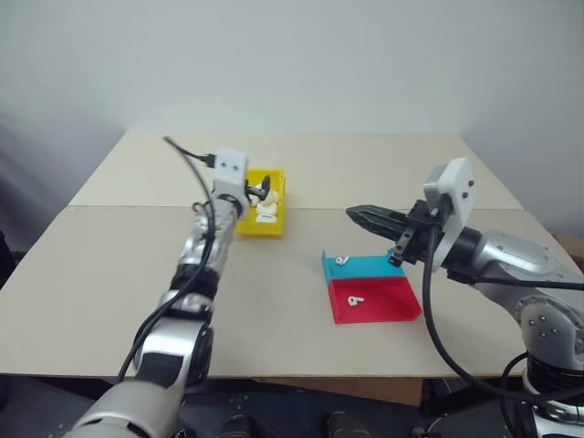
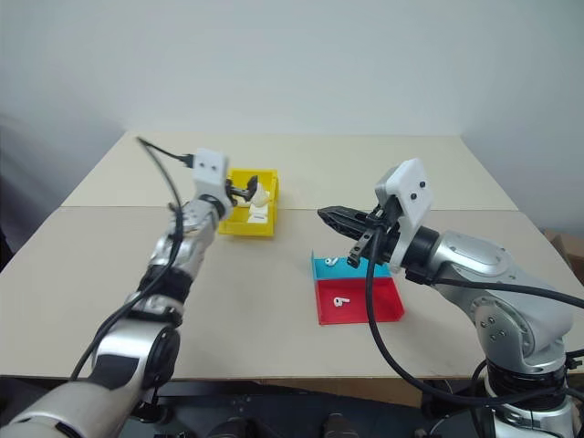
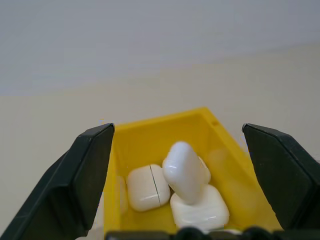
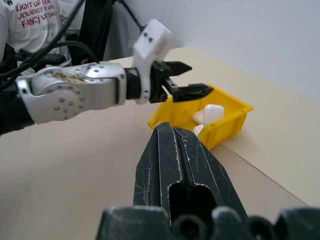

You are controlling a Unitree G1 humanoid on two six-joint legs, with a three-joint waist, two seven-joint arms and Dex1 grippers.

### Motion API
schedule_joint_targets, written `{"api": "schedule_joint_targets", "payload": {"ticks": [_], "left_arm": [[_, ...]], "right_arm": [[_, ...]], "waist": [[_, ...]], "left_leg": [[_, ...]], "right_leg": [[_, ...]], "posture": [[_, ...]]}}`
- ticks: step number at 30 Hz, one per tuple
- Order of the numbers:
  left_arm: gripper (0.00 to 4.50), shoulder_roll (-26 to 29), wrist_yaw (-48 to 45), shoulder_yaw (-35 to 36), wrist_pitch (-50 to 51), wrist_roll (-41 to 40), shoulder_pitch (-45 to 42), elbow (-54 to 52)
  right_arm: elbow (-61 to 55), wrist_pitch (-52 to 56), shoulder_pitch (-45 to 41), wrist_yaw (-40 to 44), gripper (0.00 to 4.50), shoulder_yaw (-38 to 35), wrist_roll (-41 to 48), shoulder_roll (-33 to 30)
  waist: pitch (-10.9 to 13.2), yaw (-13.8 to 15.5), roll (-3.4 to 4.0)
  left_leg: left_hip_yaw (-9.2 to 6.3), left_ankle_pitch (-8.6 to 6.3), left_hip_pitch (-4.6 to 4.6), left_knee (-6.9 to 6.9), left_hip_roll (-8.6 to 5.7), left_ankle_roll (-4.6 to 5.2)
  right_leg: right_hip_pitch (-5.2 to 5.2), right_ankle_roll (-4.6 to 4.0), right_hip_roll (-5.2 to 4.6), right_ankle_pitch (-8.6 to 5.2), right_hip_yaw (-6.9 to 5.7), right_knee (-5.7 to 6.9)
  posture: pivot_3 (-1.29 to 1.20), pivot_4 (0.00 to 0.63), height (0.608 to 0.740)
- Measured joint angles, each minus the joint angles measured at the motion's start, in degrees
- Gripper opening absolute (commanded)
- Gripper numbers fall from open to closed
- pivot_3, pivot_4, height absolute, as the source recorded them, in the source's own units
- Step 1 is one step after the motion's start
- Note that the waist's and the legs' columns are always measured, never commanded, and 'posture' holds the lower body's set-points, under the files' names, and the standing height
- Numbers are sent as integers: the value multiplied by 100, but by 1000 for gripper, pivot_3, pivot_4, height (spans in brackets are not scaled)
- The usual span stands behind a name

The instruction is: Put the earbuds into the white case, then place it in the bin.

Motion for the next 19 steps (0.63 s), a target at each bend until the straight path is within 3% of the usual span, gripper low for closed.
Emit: {"api": "schedule_joint_targets", "payload": {"ticks": [5, 8, 13, 19], "left_arm": [[4464, 1062, -1103, 340, 1401, -1185, 1967, -3366], [4464, 1526, -1478, 619, 1790, -1744, 2689, -4808], [4464, 1986, -2091, 1120, 1814, -2389, 4177, -6112], [4464, 2536, -2426, 1849, 2252, -3569, 4640, -6755]], "right_arm": [[413, -536, 135, 355, 0, 474, -454, 98], [611, -821, 198, 554, 0, 628, -709, 112], [748, -1247, 815, 1199, 0, 737, -1069, -323], [679, -1329, 1088, 1563, 0, 473, -1001, -509]], "waist": [[0, -122, 0], [0, -55, 0], [0, 1, 0], [0, 40, 0]], "left_leg": [[4, 1, 2, 3, 4, -1], [4, 2, 19, 9, 2, -2], [14, 2, 36, 12, 3, -3], [15, 1, 45, 13, 9, -4]], "right_leg": [[-1, -1, -1, 1, 2, 6], [12, 19, -5, -14, -5, 10], [28, -6, -13, -42, -3, 3], [27, -8, -8, -42, -1, 4]], "posture": [[0, 150, 740], [0, 150, 740], [0, 150, 740], [0, 150, 740]]}}
